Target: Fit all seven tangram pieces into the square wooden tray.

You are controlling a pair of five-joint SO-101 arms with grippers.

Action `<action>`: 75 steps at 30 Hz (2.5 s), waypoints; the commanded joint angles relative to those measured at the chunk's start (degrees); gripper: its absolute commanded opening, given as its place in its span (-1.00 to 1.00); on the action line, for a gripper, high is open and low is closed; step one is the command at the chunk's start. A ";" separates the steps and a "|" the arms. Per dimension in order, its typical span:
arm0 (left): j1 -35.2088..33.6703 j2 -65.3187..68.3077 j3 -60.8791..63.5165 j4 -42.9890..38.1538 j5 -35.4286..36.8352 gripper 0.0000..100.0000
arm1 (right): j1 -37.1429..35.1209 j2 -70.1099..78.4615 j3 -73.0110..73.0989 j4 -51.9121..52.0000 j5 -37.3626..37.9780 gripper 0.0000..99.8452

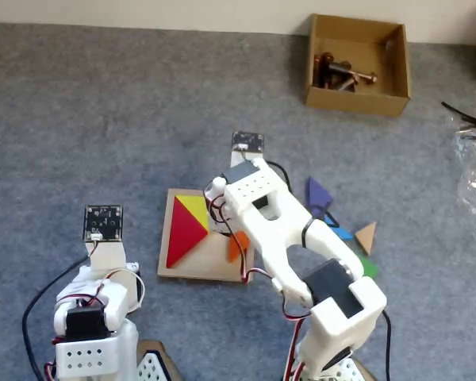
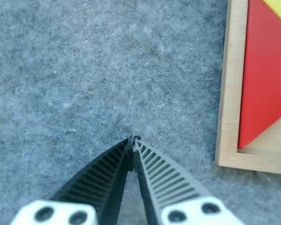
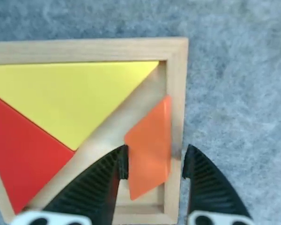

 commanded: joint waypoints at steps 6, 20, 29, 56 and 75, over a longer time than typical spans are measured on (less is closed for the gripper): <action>-0.48 0.40 1.19 0.44 0.09 -0.99 | -1.80 -1.98 -1.01 0.84 0.70 -0.64; -0.48 0.40 1.19 0.44 0.09 -0.99 | -3.56 -2.07 -5.32 1.01 0.70 -0.64; -0.48 0.40 1.19 0.44 0.09 -0.99 | -3.74 -6.29 -7.60 3.74 3.69 -0.65; -0.48 0.40 1.19 0.44 0.09 -0.99 | -10.51 -10.95 5.76 -0.04 3.78 -0.91; -0.48 0.40 1.19 0.44 0.09 -0.99 | -10.51 -10.95 5.76 2.95 3.78 -0.91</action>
